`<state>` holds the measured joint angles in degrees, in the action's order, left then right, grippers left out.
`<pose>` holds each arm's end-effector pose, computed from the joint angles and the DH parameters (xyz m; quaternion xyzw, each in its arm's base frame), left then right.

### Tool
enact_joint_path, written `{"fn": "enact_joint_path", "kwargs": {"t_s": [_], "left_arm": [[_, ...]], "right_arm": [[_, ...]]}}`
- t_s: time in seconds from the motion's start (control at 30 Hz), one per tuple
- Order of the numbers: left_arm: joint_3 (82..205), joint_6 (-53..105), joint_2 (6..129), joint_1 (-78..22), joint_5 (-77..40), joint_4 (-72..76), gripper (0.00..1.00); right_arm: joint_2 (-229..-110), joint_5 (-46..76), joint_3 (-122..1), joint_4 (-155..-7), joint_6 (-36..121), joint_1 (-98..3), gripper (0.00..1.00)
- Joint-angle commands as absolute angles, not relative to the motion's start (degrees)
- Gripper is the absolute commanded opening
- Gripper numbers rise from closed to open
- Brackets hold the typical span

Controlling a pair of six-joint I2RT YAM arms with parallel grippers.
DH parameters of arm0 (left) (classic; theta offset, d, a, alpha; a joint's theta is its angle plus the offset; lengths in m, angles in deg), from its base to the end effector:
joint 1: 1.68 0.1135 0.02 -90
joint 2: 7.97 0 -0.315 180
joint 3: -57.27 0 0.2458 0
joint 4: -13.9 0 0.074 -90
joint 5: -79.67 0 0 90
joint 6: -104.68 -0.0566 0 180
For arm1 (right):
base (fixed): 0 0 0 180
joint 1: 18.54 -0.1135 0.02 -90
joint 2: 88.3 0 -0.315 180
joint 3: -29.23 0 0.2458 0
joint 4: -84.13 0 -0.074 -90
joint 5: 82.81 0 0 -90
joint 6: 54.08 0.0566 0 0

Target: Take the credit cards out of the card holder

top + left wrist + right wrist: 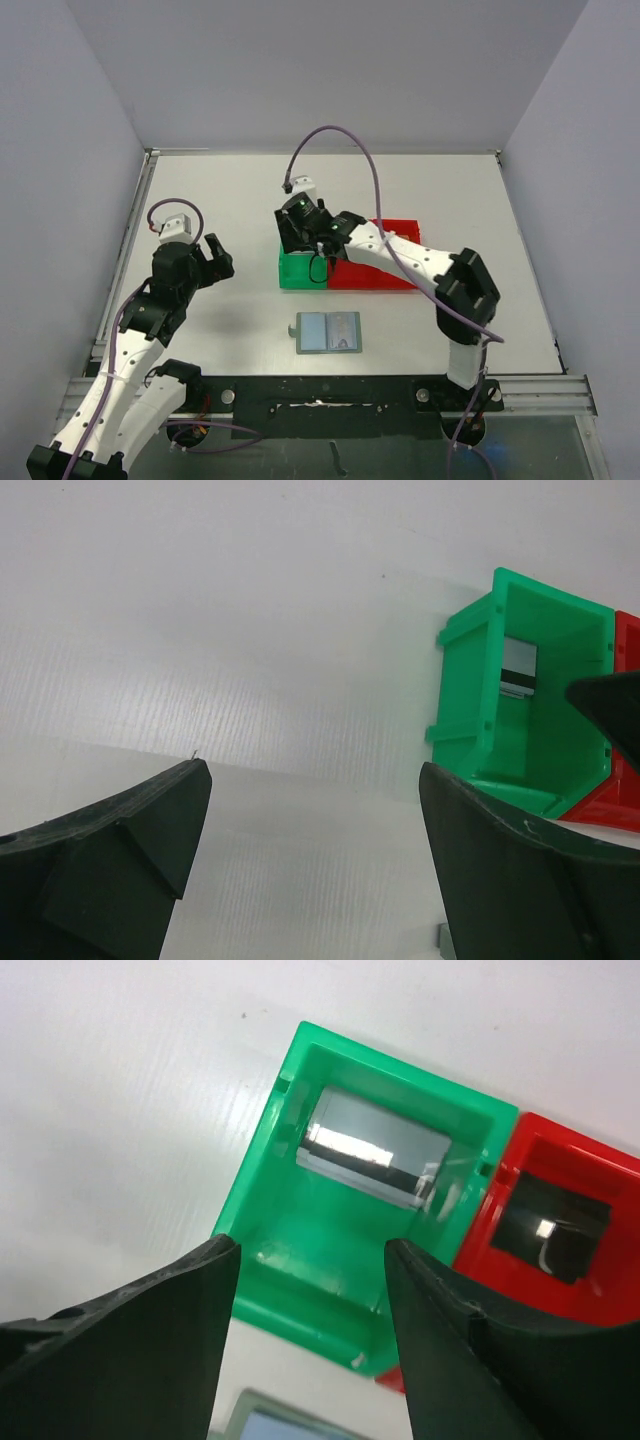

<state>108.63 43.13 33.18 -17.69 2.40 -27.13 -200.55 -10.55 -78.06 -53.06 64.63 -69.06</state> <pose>0.1339 -0.0254 0.2982 -0.1481 0.8532 -0.0964 0.4907 0.3122 0.3519 0.2891 -0.1198 0.9156 0.1161 0.3659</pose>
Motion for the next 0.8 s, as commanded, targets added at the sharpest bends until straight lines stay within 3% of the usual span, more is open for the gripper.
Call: {"fn": "enact_joint_path", "kwargs": {"t_s": [0.0, 0.17, 0.33, 0.37, 0.47, 0.53, 0.77], "left_arm": [[109.27, 41.23, 31.82, -17.24, 0.00, -23.09, 0.87], [107.71, 41.00, 30.80, -17.05, -1.16, -21.89, 0.87], [107.32, 40.87, 30.71, -17.03, -2.66, -21.44, 0.87], [107.22, 40.95, 30.64, -17.00, -3.19, -21.29, 0.87], [106.46, 40.96, 30.36, -17.14, -5.22, -20.13, 0.87], [106.17, 40.87, 30.44, -17.15, -7.93, -19.27, 0.87], [104.94, 50.10, 32.26, -17.03, -26.68, -15.11, 0.87]], "right_arm": [[-185.17, -17.34, -68.39, -61.62, 65.94, -69.89, 0.63], [-173.70, -20.61, -58.24, -62.76, 69.28, -69.54, 0.73], [-161.56, -23.49, -46.48, -66.62, 74.16, -69.29, 0.91], [-159.59, -24.85, -44.53, -66.21, 77.15, -69.19, 0.99], [-154.13, -24.36, -39.68, -59.65, 91.72, -66.67, 0.97], [-150.11, -16.51, -35.08, -63.65, 88.44, -64.19, 0.97], [-137.58, -9.55, -21.37, -65.91, 95.41, -64.06, 0.98]]}}
